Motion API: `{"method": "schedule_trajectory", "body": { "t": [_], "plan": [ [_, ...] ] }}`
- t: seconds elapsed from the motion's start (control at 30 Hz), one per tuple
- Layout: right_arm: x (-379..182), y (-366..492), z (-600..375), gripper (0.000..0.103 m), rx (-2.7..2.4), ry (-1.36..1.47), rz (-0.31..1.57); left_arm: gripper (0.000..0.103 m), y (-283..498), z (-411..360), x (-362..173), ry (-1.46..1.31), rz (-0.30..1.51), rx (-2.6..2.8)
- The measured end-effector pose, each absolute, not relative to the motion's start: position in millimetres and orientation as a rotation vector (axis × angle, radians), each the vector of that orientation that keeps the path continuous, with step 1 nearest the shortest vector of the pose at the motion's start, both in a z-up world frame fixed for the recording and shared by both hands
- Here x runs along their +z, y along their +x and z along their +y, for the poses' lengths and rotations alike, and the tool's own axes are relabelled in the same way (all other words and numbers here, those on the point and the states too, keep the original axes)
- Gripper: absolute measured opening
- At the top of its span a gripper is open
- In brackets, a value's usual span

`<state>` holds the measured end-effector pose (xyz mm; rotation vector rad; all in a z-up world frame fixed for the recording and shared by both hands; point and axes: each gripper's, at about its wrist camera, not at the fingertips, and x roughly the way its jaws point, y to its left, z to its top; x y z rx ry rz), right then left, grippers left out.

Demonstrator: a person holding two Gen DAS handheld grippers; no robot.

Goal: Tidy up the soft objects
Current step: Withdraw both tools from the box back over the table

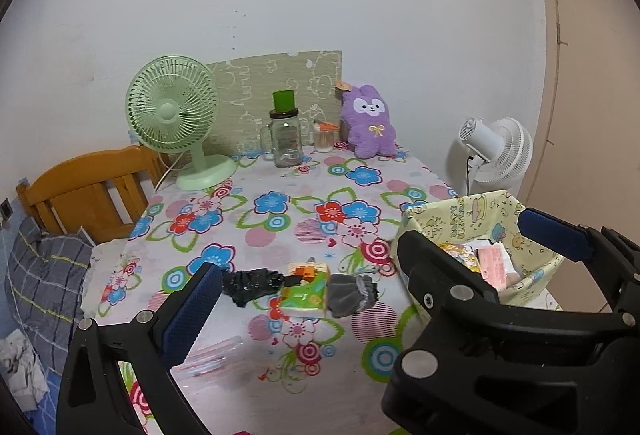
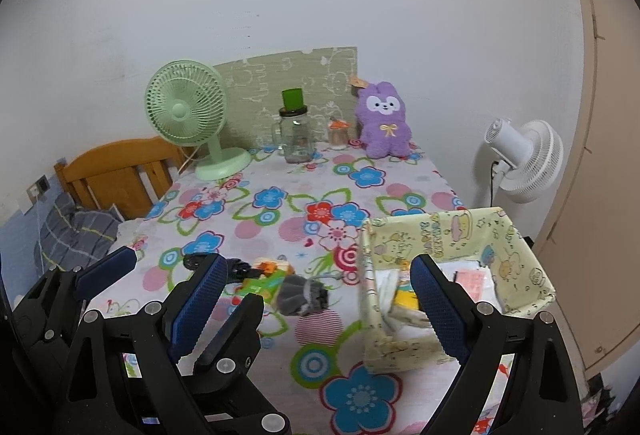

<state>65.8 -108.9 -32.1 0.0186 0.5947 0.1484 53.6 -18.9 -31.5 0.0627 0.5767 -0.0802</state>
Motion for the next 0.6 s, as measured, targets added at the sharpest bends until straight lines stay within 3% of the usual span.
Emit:
{"method": "schedule_trajectory", "body": {
  "t": [0.6],
  "plan": [
    [-63, 78, -65, 0.095, 0.209, 0.007, 0.630, 0.103, 60, 25, -61, 0.058, 0.636, -0.023]
  ]
}}
